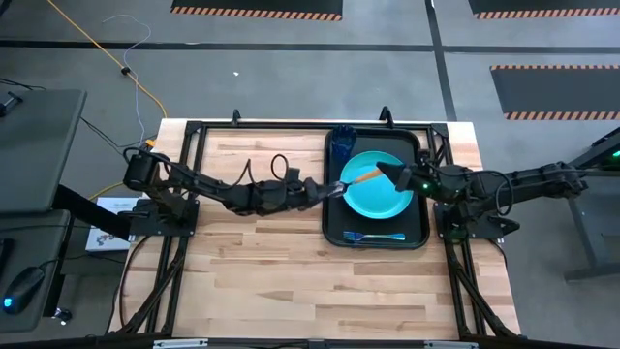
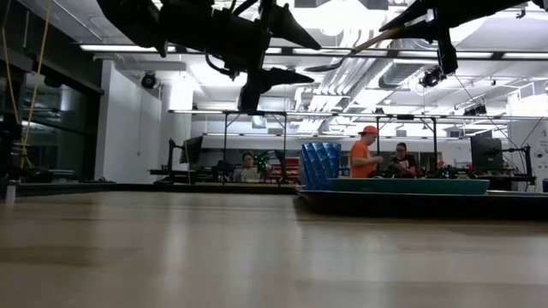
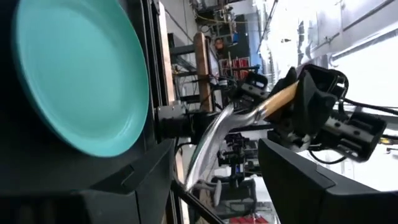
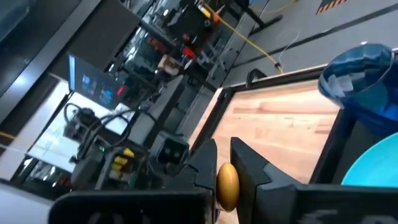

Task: Pick and place plate/cup/fork/spoon on tray
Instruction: Put the orange spoon on the black tray to bottom of the blue plate

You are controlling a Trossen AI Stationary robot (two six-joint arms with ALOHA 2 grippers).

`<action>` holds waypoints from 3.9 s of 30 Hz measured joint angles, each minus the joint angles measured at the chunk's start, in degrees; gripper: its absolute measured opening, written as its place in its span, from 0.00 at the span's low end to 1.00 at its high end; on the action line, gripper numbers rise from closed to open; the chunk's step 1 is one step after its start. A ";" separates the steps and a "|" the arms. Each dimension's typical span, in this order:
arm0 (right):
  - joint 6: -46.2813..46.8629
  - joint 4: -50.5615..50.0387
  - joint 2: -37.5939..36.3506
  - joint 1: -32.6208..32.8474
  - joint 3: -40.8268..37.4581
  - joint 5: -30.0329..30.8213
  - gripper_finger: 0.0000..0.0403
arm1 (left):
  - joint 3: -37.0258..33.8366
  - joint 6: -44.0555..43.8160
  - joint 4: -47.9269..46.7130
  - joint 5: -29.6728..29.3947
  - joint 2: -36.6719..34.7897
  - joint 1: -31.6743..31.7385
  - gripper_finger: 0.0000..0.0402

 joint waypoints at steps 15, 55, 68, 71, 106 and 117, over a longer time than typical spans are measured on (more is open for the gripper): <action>2.83 4.34 4.52 -0.02 0.02 0.86 0.02 | -0.02 1.40 -0.61 -0.64 0.02 0.20 0.24; -48.00 -49.36 36.46 2.01 36.89 -23.49 0.50 | 2.38 5.30 -22.43 22.52 -3.25 3.72 0.00; -51.47 -49.75 43.50 2.01 37.48 -23.20 0.43 | 4.00 5.43 -22.39 22.19 -1.97 3.78 0.00; -51.34 -50.47 43.88 1.93 37.44 -23.34 0.34 | 4.00 5.56 -22.43 21.98 -1.97 3.77 0.00; -24.91 -55.95 29.98 11.04 13.92 -32.58 0.08 | 3.88 34.98 -14.29 28.55 -14.36 15.25 0.35; -27.99 -42.82 34.82 7.99 9.75 -32.53 0.08 | 0.22 46.90 -9.25 23.52 -25.93 11.65 0.30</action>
